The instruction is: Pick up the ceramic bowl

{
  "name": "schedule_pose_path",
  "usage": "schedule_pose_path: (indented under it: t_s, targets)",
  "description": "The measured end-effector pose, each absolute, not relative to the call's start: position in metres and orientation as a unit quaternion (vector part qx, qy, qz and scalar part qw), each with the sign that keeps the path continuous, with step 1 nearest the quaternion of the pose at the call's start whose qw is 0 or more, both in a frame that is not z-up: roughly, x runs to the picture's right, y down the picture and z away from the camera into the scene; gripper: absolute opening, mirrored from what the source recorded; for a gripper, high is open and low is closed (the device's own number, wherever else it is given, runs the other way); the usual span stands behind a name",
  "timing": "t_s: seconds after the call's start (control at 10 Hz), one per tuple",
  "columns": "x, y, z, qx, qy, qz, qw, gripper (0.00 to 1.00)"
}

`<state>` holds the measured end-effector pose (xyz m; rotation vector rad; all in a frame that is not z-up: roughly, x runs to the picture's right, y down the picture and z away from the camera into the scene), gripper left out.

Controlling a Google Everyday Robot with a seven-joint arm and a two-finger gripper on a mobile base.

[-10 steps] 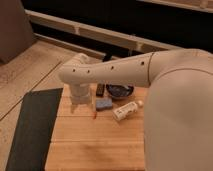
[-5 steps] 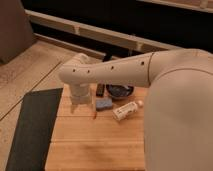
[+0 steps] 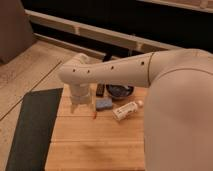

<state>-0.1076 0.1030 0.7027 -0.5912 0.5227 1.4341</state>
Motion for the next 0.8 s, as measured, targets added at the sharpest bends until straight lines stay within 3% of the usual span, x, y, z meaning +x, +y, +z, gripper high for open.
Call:
schedule_pose_path:
  t_s: [0.6, 0.8]
  targets:
    - [-0.107, 0.1, 0.703, -0.26, 0.231, 0.639, 0.686, 0.65]
    - [-0.083, 0.064, 0.712, -0.206, 0.218, 0.64, 0.707, 0.65]
